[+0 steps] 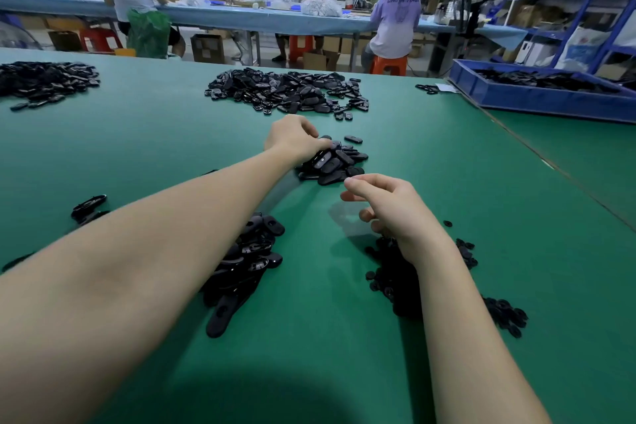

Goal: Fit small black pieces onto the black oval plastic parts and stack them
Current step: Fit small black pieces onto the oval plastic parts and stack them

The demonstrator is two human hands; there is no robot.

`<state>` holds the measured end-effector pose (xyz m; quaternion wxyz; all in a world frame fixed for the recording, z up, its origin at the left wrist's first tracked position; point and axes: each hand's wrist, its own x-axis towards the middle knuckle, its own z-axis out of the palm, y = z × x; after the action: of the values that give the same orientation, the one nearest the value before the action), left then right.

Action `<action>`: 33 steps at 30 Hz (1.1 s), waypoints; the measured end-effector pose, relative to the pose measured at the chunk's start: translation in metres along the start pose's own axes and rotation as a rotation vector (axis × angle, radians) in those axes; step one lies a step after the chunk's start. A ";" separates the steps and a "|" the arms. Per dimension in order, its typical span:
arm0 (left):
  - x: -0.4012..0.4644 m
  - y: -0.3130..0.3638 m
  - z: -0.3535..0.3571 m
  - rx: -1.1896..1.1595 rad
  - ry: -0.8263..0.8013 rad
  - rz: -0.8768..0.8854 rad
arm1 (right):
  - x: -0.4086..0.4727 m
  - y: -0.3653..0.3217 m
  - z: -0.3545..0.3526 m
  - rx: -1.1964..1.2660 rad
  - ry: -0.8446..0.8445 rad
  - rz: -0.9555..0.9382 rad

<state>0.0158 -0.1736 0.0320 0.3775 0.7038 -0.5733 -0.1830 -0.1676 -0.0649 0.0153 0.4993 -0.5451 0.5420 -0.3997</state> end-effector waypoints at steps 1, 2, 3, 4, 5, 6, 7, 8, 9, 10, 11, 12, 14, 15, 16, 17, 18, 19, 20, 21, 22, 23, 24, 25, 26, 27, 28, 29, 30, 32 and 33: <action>-0.002 -0.001 -0.001 -0.030 0.004 0.008 | 0.000 0.000 0.000 -0.004 -0.003 0.001; -0.006 -0.001 -0.002 -0.065 0.012 0.013 | -0.001 0.000 0.000 -0.011 -0.006 0.001; -0.010 -0.003 -0.004 -0.102 0.022 0.017 | -0.001 0.000 0.000 -0.021 -0.009 0.002; -0.016 -0.004 -0.007 -0.138 0.030 0.023 | -0.002 0.000 0.000 -0.031 -0.012 0.001; -0.024 -0.005 -0.012 -0.167 0.028 0.027 | -0.003 -0.001 0.000 -0.042 -0.016 0.000; -0.033 -0.008 -0.017 -0.184 0.011 0.034 | -0.003 -0.002 0.001 -0.052 -0.020 -0.001; -0.043 -0.010 -0.023 -0.189 -0.024 0.045 | -0.003 -0.003 0.001 -0.065 -0.023 -0.002; -0.053 -0.014 -0.029 -0.176 -0.074 0.063 | -0.003 -0.003 0.002 -0.079 -0.025 -0.004; -0.063 -0.017 -0.036 -0.139 -0.130 0.093 | -0.004 -0.005 0.002 -0.094 -0.025 -0.008; -0.072 -0.019 -0.043 -0.082 -0.185 0.134 | -0.004 -0.006 0.003 -0.111 -0.028 -0.012; -0.081 -0.021 -0.050 -0.014 -0.235 0.173 | -0.004 -0.007 0.004 -0.132 -0.034 -0.017; -0.087 -0.023 -0.056 0.057 -0.283 0.203 | -0.005 -0.008 0.006 -0.156 -0.046 -0.022; -0.097 -0.024 -0.068 0.200 -0.366 0.231 | -0.006 -0.010 0.009 -0.210 -0.085 -0.036; -0.099 -0.024 -0.072 0.267 -0.393 0.234 | -0.006 -0.011 0.010 -0.236 -0.107 -0.042; -0.101 -0.025 -0.075 0.323 -0.409 0.229 | -0.007 -0.012 0.011 -0.258 -0.127 -0.045; -0.102 -0.025 -0.078 0.374 -0.421 0.220 | -0.007 -0.012 0.012 -0.281 -0.145 -0.048; -0.103 -0.025 -0.078 0.422 -0.434 0.212 | -0.007 -0.013 0.013 -0.305 -0.161 -0.049; -0.104 -0.025 -0.079 0.462 -0.448 0.204 | -0.007 -0.014 0.015 -0.333 -0.177 -0.051; -0.106 -0.026 -0.079 0.493 -0.460 0.198 | -0.007 -0.014 0.016 -0.359 -0.191 -0.052; -0.107 -0.027 -0.078 0.515 -0.469 0.196 | -0.007 -0.014 0.017 -0.378 -0.202 -0.052; -0.109 -0.027 -0.077 0.534 -0.475 0.197 | -0.008 -0.014 0.018 -0.389 -0.207 -0.051; -0.110 -0.028 -0.076 0.551 -0.480 0.199 | -0.008 -0.014 0.018 -0.398 -0.213 -0.051; -0.110 -0.029 -0.076 0.562 -0.485 0.199 | -0.007 -0.014 0.019 -0.407 -0.219 -0.051; -0.111 -0.030 -0.076 0.561 -0.489 0.198 | -0.007 -0.014 0.019 -0.418 -0.226 -0.051; -0.111 -0.031 -0.076 0.552 -0.493 0.196 | -0.008 -0.014 0.019 -0.428 -0.232 -0.053; -0.111 -0.031 -0.077 0.540 -0.495 0.194 | -0.008 -0.014 0.020 -0.436 -0.238 -0.054; -0.112 -0.032 -0.077 0.530 -0.496 0.196 | -0.008 -0.014 0.020 -0.441 -0.242 -0.056; -0.112 -0.032 -0.077 0.520 -0.493 0.202 | -0.008 -0.015 0.020 -0.446 -0.243 -0.056; -0.112 -0.033 -0.076 0.508 -0.486 0.211 | -0.009 -0.015 0.020 -0.448 -0.242 -0.055; -0.114 -0.032 -0.075 0.471 -0.467 0.244 | -0.010 -0.016 0.017 -0.439 -0.236 -0.054; -0.115 -0.030 -0.074 0.444 -0.458 0.263 | -0.010 -0.017 0.015 -0.433 -0.230 -0.055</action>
<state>0.0557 -0.0389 0.0374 0.0971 0.6295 -0.7548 -0.1568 -0.1511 -0.0546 0.0299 0.4182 -0.6959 0.5395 -0.2230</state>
